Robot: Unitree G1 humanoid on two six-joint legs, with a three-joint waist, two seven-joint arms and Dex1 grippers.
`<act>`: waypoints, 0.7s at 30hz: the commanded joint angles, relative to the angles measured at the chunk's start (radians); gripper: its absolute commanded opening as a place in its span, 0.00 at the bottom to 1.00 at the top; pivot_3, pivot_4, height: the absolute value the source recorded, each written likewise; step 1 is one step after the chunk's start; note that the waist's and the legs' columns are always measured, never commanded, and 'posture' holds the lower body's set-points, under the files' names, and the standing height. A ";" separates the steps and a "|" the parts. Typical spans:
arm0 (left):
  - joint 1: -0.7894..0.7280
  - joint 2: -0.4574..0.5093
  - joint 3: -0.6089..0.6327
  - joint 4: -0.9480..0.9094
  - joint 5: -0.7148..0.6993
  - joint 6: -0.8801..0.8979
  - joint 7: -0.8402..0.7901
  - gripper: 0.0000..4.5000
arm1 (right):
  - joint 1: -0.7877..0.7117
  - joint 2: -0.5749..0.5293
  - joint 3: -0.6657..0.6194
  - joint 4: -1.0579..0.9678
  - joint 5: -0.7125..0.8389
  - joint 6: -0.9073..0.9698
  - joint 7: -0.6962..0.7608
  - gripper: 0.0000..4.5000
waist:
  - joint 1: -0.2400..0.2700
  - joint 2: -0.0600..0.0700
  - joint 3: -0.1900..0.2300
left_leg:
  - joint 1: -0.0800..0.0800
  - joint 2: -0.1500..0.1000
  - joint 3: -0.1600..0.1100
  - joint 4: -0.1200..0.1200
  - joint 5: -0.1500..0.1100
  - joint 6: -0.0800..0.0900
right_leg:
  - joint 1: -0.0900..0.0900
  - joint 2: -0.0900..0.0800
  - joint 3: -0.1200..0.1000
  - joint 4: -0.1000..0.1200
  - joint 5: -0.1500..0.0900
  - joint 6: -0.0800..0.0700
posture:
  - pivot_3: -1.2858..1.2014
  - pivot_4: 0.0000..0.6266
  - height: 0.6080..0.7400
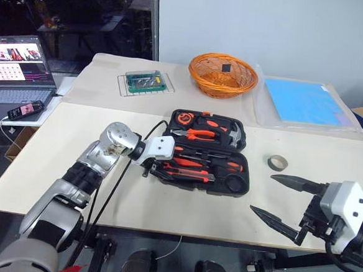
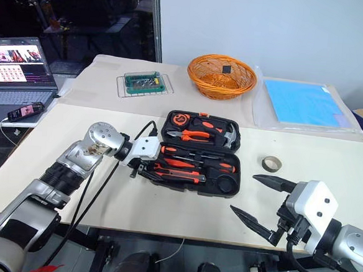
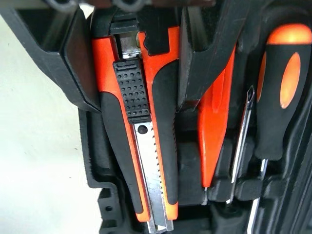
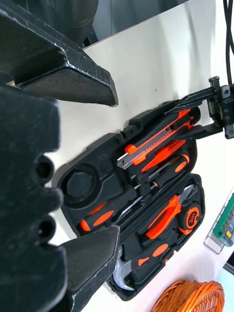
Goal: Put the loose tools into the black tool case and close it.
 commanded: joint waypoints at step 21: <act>0.124 -0.090 0.343 -0.243 -0.298 0.389 0.155 0.51 | -0.008 0.009 0.001 -0.033 0.012 -0.015 -0.036 1.00 | -0.016 0.000 0.000 | 0.000 0.000 -0.002 0.002 0.001 0.004 | 0.001 0.000 0.001 0.002 0.000 0.002 | 0.52 0.24 1.00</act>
